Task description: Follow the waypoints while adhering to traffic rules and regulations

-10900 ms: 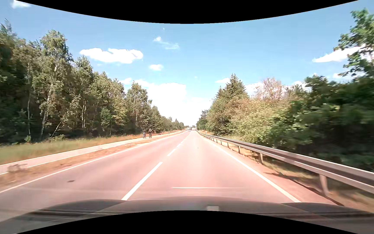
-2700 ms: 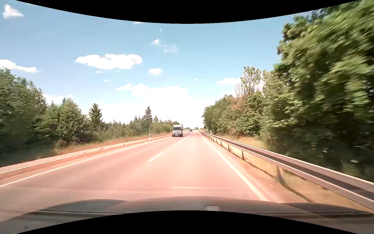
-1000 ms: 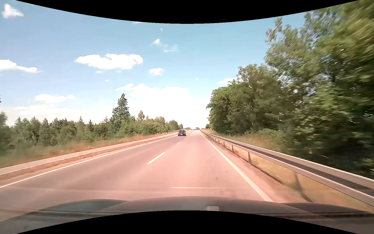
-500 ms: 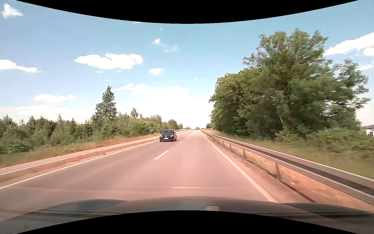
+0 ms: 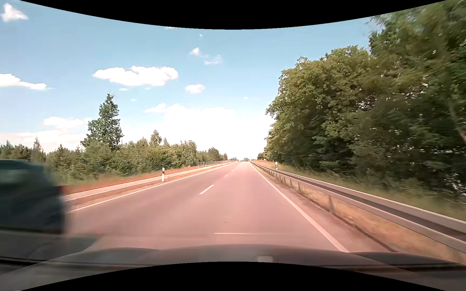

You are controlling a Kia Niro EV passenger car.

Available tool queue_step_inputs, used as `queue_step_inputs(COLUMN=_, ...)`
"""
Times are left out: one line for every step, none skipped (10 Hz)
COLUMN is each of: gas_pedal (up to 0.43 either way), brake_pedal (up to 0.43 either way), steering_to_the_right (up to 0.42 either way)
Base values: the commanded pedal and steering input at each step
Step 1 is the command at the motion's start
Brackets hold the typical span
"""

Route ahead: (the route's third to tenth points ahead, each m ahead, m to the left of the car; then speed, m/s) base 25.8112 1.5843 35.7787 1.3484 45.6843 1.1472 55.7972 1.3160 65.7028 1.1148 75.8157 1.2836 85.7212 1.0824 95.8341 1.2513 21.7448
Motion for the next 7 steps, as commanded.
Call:
queue_step_inputs(gas_pedal=0.24, brake_pedal=0.0, steering_to_the_right=-0.002)
queue_step_inputs(gas_pedal=0.24, brake_pedal=0.0, steering_to_the_right=-0.002)
queue_step_inputs(gas_pedal=0.24, brake_pedal=0.0, steering_to_the_right=-0.002)
queue_step_inputs(gas_pedal=0.24, brake_pedal=0.0, steering_to_the_right=-0.002)
queue_step_inputs(gas_pedal=0.24, brake_pedal=0.0, steering_to_the_right=-0.002)
queue_step_inputs(gas_pedal=0.24, brake_pedal=0.0, steering_to_the_right=-0.002)
queue_step_inputs(gas_pedal=0.24, brake_pedal=0.0, steering_to_the_right=-0.002)
